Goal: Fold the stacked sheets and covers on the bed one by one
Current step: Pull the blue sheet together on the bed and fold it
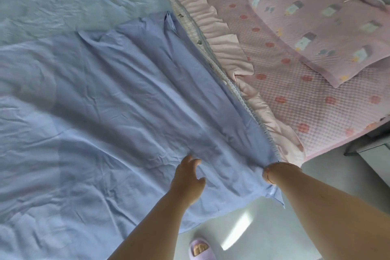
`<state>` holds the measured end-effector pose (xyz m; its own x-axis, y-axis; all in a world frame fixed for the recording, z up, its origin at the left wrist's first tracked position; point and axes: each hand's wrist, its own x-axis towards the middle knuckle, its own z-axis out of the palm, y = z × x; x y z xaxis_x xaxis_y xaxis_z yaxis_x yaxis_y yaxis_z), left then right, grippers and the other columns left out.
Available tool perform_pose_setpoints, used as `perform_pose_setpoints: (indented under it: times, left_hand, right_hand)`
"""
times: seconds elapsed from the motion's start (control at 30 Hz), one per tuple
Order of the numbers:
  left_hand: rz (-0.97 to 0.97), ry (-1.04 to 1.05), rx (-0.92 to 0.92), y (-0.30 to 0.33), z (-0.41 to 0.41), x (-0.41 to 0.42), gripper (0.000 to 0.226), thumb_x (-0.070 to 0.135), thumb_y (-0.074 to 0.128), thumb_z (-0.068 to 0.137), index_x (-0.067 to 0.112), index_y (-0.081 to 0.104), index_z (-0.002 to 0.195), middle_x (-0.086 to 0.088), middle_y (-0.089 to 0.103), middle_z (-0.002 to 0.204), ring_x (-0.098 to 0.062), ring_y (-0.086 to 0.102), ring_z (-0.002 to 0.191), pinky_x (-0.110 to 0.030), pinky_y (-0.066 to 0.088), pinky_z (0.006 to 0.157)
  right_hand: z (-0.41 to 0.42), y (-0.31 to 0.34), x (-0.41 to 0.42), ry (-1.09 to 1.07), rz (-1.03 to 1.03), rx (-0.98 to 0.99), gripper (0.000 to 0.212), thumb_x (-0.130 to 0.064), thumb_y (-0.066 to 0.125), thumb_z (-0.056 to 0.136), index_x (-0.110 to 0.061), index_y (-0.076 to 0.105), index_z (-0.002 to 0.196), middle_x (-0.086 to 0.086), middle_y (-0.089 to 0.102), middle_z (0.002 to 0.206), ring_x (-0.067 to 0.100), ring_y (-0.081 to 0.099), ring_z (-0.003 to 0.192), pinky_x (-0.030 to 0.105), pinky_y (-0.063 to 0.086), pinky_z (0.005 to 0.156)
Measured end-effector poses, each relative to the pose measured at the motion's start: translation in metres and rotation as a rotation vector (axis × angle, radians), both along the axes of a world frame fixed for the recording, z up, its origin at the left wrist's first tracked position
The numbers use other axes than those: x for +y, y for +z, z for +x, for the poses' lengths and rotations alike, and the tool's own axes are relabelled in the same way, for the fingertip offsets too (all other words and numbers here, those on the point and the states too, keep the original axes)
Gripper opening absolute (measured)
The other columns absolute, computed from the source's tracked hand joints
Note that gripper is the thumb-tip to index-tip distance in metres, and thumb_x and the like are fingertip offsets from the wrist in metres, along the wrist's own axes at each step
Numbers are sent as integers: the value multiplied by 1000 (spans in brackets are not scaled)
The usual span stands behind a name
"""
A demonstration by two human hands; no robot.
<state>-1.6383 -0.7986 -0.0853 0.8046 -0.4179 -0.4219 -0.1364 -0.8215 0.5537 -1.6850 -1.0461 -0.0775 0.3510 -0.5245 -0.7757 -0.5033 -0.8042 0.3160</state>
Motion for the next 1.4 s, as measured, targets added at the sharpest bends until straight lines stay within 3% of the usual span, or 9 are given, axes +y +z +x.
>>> perform_pose_setpoints:
  times: [0.23,0.47,0.6,0.73,0.87,1.0,1.17,1.27,1.4]
  left_hand:
    - [111,300,-292,19,33,39,69,29,54,91,26,19,151,5,1,160,-19,11,144,-29,19,117]
    - [486,410,-74,16,56,173,82,51,41,94,22,-4,155,-3,-17,161,-24,-13,149,-42,-4,121]
    - [569,299,173,8,40,252,77,57,33,96,26,-5,155,6,-9,163,-18,-5,150,-50,-1,120]
    - [491,317,274,13,17,311,60,51,31,98,25,23,152,5,24,159,-16,23,146,-40,18,118]
    - [409,485,165,30,5,383,32,37,37,96,22,62,109,-2,62,120,-23,58,112,-30,46,92]
    - [376,622,93,37,-19,485,29,34,39,96,21,59,112,1,58,119,-19,52,116,-30,45,95]
    - [316,800,73,38,-53,605,35,30,43,98,18,51,130,0,50,132,-17,48,124,-28,42,99]
    - [281,848,92,35,-58,653,42,29,46,97,14,45,136,-3,48,137,-19,49,126,-28,40,100]
    - [213,877,135,27,-56,699,49,28,49,97,11,38,142,-5,45,143,-21,47,130,-29,38,104]
  right_hand:
    - [89,3,99,682,320,-964,60,-24,60,77,-11,49,135,11,56,129,29,60,110,35,53,85]
    - [148,10,221,916,541,-703,84,-61,6,75,-28,8,152,-3,13,159,15,14,146,31,17,115]
    - [164,13,307,925,605,-566,68,-47,39,95,-23,14,153,-1,12,159,17,15,146,32,16,117]
    - [146,18,384,899,563,-231,45,-46,40,94,-16,60,122,9,57,131,29,51,121,32,41,97]
    - [140,24,455,743,544,-459,39,-39,42,95,-22,54,128,6,56,130,26,50,122,32,42,97]
    - [129,19,538,629,525,-401,59,-43,49,90,-24,34,144,8,39,144,26,39,133,32,36,106]
    - [105,29,640,641,557,-354,27,-36,46,91,-19,67,94,9,64,119,25,56,115,26,41,91]
    - [114,34,680,541,561,-541,45,-33,53,89,-19,52,131,8,51,138,24,46,127,29,39,102]
    - [95,30,735,524,704,-231,55,-34,59,90,-19,45,140,4,47,143,19,44,132,22,35,103]
